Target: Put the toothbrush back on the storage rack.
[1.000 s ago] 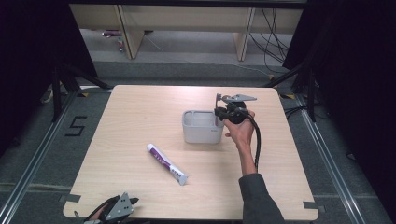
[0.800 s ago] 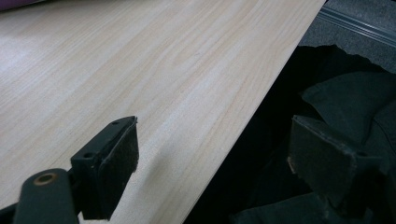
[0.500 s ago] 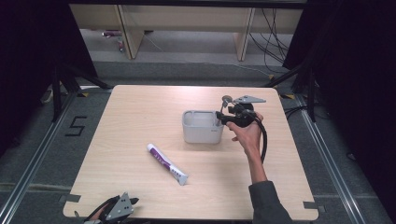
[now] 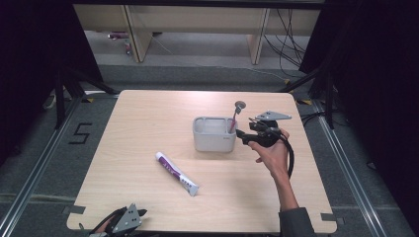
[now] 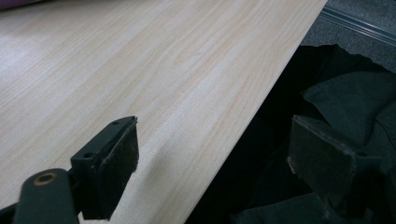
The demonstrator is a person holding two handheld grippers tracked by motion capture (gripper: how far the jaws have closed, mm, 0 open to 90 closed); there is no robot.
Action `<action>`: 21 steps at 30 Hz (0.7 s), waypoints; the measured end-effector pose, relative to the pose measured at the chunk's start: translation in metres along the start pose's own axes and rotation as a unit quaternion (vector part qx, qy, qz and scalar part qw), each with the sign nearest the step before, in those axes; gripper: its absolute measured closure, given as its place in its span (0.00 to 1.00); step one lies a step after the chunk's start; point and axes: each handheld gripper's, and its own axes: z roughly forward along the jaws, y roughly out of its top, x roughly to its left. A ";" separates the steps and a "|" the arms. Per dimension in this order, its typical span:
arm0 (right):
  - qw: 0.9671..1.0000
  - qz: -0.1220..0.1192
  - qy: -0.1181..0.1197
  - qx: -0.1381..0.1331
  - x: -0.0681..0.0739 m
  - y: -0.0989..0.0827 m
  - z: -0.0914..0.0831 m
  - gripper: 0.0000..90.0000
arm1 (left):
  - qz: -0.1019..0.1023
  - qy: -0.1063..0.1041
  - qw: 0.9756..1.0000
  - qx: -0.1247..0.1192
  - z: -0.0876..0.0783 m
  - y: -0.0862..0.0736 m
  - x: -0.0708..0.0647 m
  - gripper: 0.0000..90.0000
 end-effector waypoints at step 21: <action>1.000 -0.010 -0.001 -0.016 0.010 -0.023 -0.032 0.41 | 0.004 -0.001 1.000 0.000 -0.001 0.001 0.000 0.18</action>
